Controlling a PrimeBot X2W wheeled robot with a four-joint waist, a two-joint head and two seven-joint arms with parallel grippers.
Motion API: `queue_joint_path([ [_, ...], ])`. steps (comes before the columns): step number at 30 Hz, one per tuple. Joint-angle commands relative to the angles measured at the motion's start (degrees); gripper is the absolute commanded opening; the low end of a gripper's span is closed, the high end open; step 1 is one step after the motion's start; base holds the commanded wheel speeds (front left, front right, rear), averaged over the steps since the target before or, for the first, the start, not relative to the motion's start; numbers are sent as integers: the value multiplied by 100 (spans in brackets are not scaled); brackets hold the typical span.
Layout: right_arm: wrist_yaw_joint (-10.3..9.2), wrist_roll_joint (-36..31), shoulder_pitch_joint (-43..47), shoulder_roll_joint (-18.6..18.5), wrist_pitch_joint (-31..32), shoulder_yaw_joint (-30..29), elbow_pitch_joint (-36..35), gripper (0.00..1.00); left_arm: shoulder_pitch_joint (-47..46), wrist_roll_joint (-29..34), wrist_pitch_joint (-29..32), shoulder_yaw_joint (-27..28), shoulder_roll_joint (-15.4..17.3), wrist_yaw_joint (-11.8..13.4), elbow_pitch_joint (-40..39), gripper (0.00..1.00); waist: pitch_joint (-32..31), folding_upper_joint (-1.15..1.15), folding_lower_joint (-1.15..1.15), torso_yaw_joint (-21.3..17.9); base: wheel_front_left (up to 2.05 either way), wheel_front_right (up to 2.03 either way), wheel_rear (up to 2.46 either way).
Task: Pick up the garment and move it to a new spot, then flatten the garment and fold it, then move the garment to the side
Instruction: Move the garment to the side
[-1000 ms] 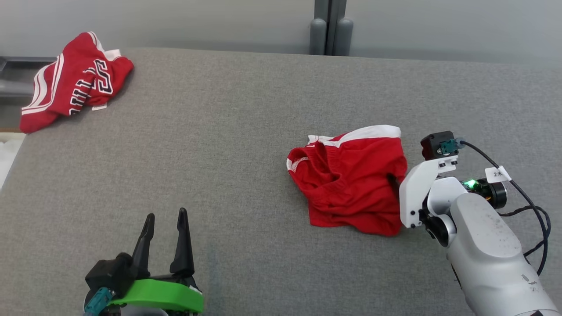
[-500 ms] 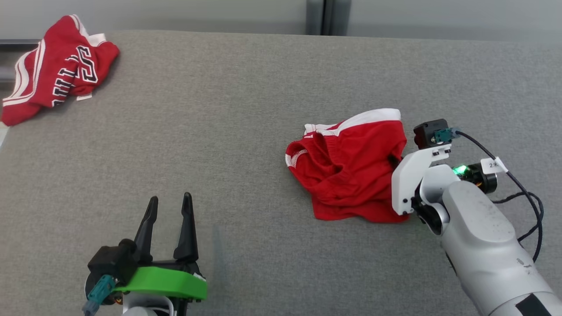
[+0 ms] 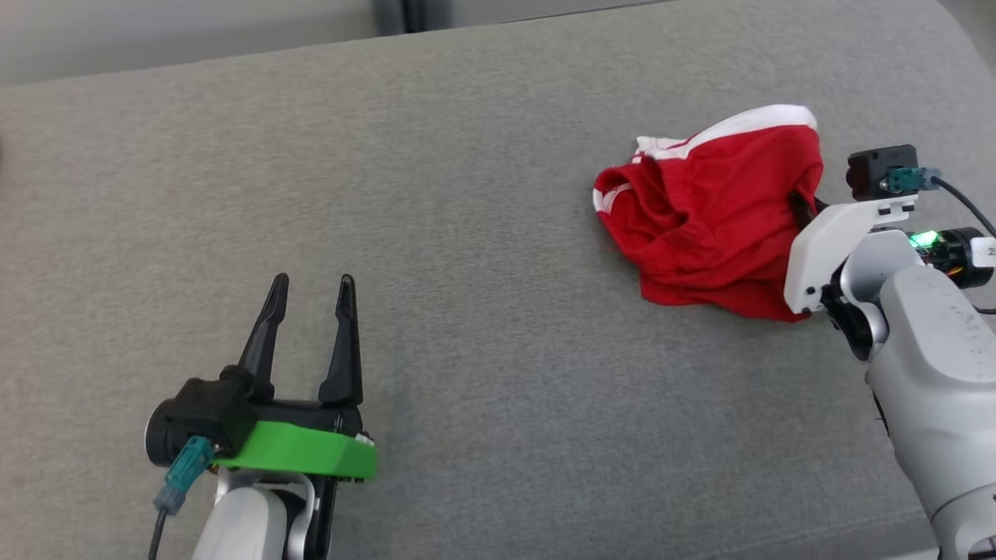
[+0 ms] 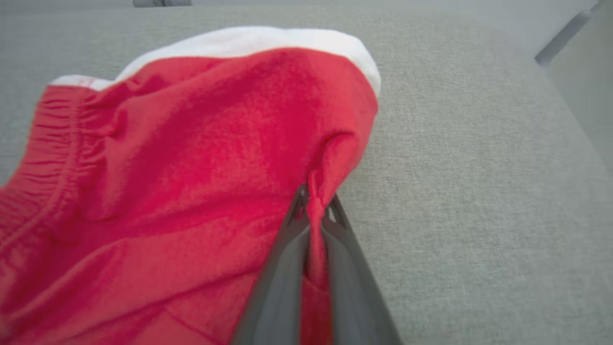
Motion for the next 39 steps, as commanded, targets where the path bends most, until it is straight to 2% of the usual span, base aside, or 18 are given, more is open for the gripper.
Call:
queue_joint_path([
  [1, -9, 24, -92, -36, -100, -107, 25, 0, -155, 84, -3, -13, 43, -27, 32, 100, 567, 0, 0, -974, 0, 0, 0],
  [7, -9, 96, -190, 47, -431, -419, 148, 0, -410, 243, -3, -85, 195, -67, 140, 100, 874, 0, 0, -1524, 0, 0, 0],
  [12, -9, 72, -396, 93, -621, -517, 325, 0, -526, 272, -3, -165, 297, -86, 163, 100, 1035, 0, 0, -1624, 0, 0, 0],
  [18, -9, -196, -871, 16, -850, -516, 561, 0, -636, 283, -3, -247, 359, -88, 83, 100, 1238, 0, 0, -1381, 0, 0, 0],
  [24, -9, -454, -1437, -299, -920, -632, 896, 0, -698, 258, -3, -238, 356, -90, -4, 100, 1448, 0, 0, -980, 0, 0, 0],
  [31, -9, -789, -1886, -779, -978, -1128, 1372, 0, -721, 258, -3, -212, 281, -92, -93, 100, 1600, 0, 0, -636, 0, 0, 0],
  [35, -9, -979, -2010, -1007, -1209, -1464, 1557, 0, -721, 272, -3, -204, 256, -93, -97, 100, 1631, 0, 0, -545, 0, 0, 0],
  [36, -9, -1054, -2021, -1041, -1296, -1550, 1610, 40, -731, 272, -3, -201, 244, -94, -87, 100, 1633, 0, 0, -532, 0, 0, 0],
  [37, -9, -1105, -2026, -1035, -1360, -1612, 1650, 100, -737, 271, -3, -196, 237, -94, -78, 100, 1632, 0, 0, -525, 0, 0, 0],
  [39, -9, -1204, -2047, -989, -1492, -1750, 1739, 100, -742, 272, -3, -184, 228, -96, -53, 100, 1616, 0, 0, -519, 0, 0, 0],
])
